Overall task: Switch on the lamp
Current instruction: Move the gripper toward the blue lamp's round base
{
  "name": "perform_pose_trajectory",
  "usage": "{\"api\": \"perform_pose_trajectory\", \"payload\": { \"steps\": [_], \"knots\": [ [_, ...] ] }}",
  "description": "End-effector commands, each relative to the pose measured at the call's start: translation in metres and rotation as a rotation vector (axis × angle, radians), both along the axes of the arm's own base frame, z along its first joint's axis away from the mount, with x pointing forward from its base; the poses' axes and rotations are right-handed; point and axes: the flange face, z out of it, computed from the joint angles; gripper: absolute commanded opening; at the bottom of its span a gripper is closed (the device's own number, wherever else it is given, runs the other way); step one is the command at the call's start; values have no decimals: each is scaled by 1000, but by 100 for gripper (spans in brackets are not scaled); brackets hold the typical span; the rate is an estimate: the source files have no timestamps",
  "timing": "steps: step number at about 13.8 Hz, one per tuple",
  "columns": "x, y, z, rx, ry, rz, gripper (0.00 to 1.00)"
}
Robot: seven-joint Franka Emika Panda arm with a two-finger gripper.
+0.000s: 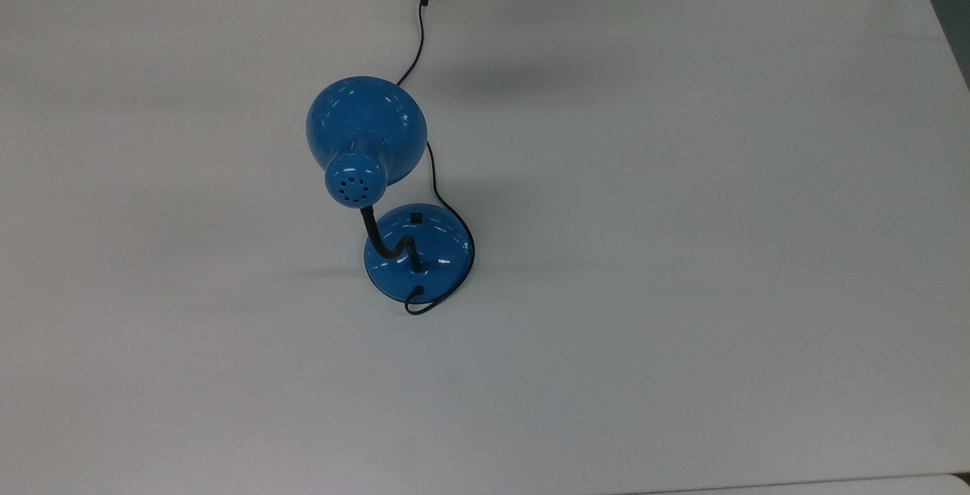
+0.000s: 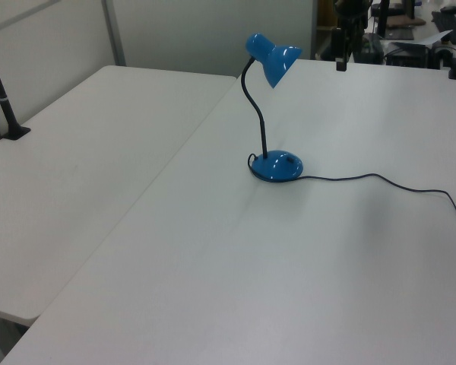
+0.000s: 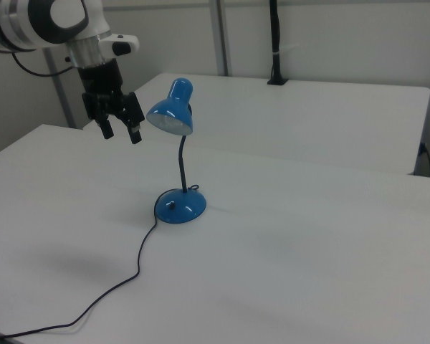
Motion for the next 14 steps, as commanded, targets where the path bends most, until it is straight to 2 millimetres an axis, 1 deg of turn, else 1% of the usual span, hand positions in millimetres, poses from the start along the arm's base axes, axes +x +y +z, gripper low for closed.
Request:
{"api": "perform_pose_trajectory", "payload": {
  "steps": [1,7,8,10,12,13,14],
  "knots": [
    [-5,0,4,3,8,-11,100],
    [-3,1,0,7,13,-9,100],
    [-3,1,0,9,14,-5,92],
    [-3,3,-2,14,22,40,63],
    [-1,4,-4,22,25,47,28],
    [-1,6,-4,22,25,50,13],
    [-1,8,-10,21,30,57,3]
  ]
}}
